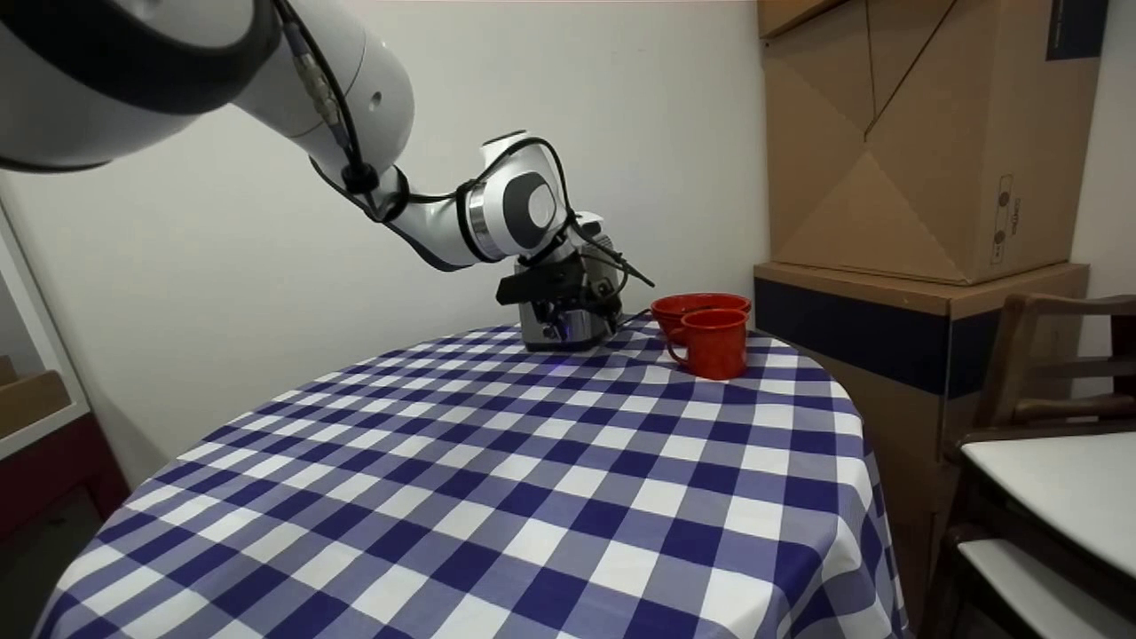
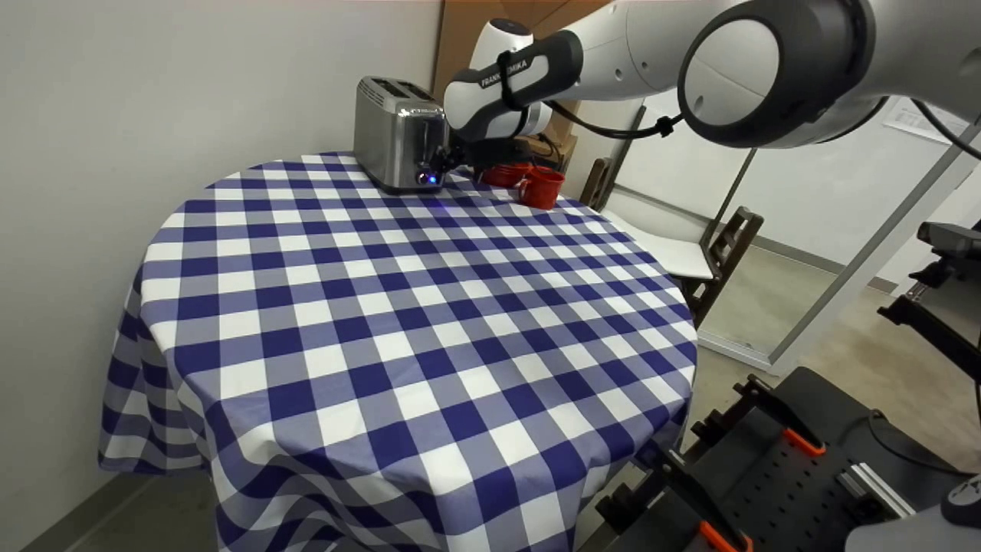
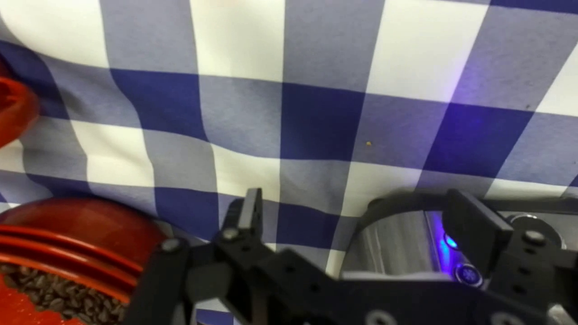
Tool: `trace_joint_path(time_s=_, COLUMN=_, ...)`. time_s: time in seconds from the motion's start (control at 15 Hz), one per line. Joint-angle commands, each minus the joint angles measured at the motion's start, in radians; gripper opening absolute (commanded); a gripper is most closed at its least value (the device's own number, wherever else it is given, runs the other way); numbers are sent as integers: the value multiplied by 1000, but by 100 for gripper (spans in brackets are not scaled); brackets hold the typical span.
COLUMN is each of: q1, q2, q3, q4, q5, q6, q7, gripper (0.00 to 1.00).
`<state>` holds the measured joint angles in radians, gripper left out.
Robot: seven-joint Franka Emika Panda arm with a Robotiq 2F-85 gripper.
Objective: Release the lever on the toaster upwards.
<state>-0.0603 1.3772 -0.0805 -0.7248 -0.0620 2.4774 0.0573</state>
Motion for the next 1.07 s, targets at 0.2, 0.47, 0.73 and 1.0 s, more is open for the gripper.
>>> trace_joint_path(time_s=0.2, q1=-7, q2=91, q3=13, q4=125, q5=12, q6=24, q7=7, gripper=100)
trace_joint_path(time_s=0.47, q1=-8, q2=104, q3=20, q4=148, q5=12, q6=38, q7=4, gripper=100)
trace_joint_path(time_s=0.73, q1=-9, q2=110, q3=19, q4=155, q5=10, q6=47, q7=2, gripper=100)
trace_joint_path(time_s=1.0, q1=-12, q2=104, q3=26, q4=154, q5=13, q6=64, q7=-6, gripper=100)
